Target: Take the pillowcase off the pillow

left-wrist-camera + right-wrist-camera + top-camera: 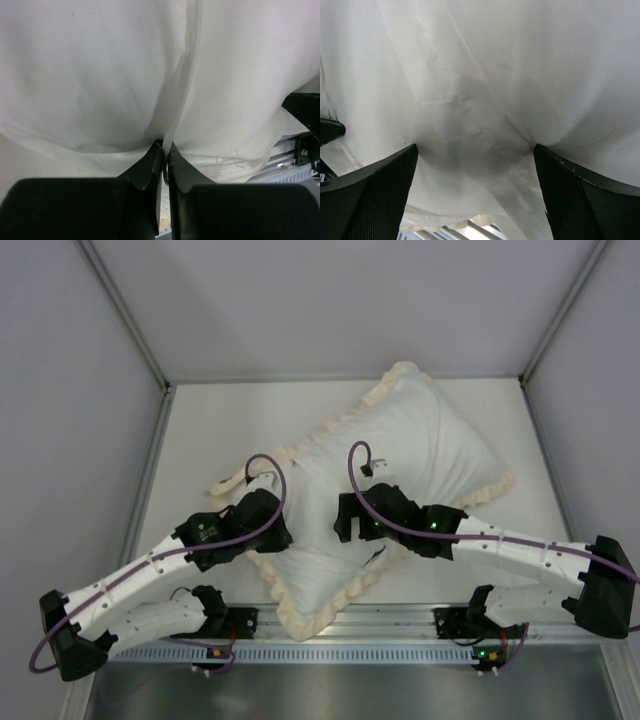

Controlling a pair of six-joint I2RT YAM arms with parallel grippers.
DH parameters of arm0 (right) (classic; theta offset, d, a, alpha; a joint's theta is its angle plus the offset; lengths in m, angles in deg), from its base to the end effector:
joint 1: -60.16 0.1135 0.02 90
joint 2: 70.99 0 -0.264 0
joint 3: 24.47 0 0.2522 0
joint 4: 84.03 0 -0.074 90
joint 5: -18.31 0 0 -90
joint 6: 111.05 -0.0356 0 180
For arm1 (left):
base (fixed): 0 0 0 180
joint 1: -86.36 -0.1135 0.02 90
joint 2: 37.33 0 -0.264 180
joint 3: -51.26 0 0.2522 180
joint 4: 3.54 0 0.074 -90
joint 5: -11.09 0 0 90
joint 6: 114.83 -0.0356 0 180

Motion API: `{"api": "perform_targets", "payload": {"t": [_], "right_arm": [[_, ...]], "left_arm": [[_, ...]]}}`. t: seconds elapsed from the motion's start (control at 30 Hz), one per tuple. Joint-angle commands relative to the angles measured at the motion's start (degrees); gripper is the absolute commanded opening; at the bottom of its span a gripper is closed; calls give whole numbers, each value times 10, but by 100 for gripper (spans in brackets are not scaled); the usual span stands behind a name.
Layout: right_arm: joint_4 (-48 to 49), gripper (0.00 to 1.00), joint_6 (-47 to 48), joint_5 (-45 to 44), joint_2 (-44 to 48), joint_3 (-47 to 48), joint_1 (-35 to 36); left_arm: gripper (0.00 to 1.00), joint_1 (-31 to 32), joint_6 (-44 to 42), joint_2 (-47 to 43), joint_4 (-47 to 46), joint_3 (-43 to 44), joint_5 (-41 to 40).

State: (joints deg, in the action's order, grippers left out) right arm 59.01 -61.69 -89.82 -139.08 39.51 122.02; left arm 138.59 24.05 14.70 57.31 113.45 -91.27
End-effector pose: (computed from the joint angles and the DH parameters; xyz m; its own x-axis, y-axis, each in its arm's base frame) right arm 0.1297 0.2190 0.2695 -0.7089 -0.0129 -0.7052 -0.3501 0.8744 0.3359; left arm 0.1130 -0.1335 0.2819 -0.8308 -0.1292 -0.5414 0.0962 0.9247 -0.3683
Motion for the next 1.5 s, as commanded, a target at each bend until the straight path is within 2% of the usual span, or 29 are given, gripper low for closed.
{"api": "perform_targets", "payload": {"t": [0.0,0.03,0.2,0.43,0.57,0.67,0.83,0.97,1.13,1.3,1.47], "right_arm": [[17,93,1,10,5,-1,14],[17,93,1,9,8,-3,13],[17,93,4,-1,16,-13,13],[17,94,9,-12,15,-14,13],[16,94,40,30,10,7,13],[-10,93,70,35,1,57,38],[-85,93,80,-48,-39,189,163],[-109,93,61,-89,-63,220,215],[-115,94,56,-111,-113,230,213],[-116,96,7,-143,-157,248,207],[-172,99,-51,-148,-215,285,175]], "left_arm": [[8,2,12,-23,0,-24,-9],[0,2,18,-32,-1,-28,-7],[0,2,26,-81,8,-40,1],[0,2,41,-166,69,-39,13],[0,2,45,-205,76,-42,26],[0,2,40,-208,76,-37,37],[0,2,37,-206,74,-37,27],[0,2,36,-204,74,-40,29],[0,2,32,-213,74,-43,37],[0,2,32,-242,75,-43,45],[0,2,31,-256,75,-42,55]]}}
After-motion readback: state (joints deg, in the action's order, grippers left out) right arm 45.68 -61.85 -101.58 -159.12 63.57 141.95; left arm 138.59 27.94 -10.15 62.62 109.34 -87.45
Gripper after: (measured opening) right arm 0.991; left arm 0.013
